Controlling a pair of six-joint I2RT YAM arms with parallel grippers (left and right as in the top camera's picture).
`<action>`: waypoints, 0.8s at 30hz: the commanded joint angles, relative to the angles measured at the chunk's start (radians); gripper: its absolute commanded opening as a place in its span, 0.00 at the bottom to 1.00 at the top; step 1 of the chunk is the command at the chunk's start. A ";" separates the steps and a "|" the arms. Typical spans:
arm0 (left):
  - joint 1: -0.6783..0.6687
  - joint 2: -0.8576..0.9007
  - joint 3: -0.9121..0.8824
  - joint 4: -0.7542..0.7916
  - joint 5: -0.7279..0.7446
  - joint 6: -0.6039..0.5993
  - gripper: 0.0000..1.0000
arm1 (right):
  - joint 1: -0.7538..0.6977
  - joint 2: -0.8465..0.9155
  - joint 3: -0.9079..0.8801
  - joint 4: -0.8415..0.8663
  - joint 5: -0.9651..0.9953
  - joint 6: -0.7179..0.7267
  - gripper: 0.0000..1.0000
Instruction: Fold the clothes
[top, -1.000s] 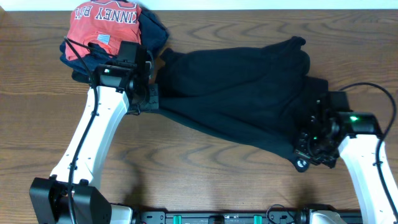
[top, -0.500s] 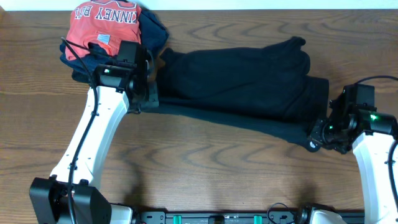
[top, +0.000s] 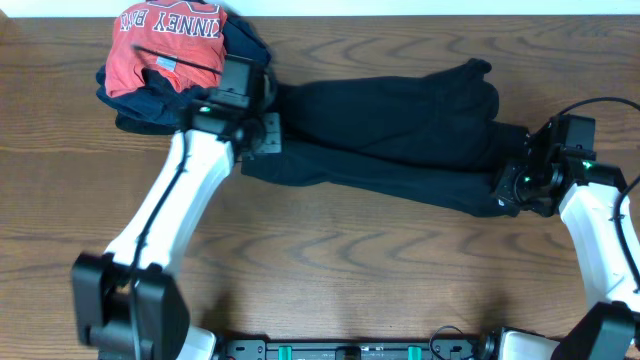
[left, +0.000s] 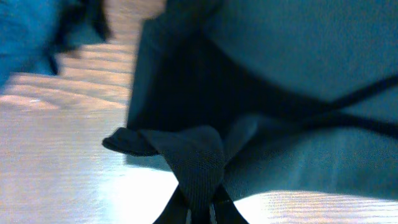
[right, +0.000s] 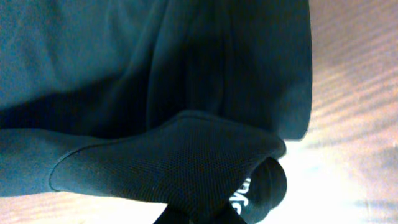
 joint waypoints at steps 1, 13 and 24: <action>-0.018 0.078 -0.002 0.018 -0.018 -0.009 0.06 | -0.008 0.033 0.021 0.046 0.000 -0.025 0.01; -0.022 0.263 -0.002 0.174 -0.037 -0.006 0.06 | -0.013 0.199 0.021 0.185 0.049 -0.027 0.01; -0.022 0.278 -0.002 0.300 -0.042 -0.006 0.06 | -0.024 0.259 0.021 0.264 0.065 -0.027 0.01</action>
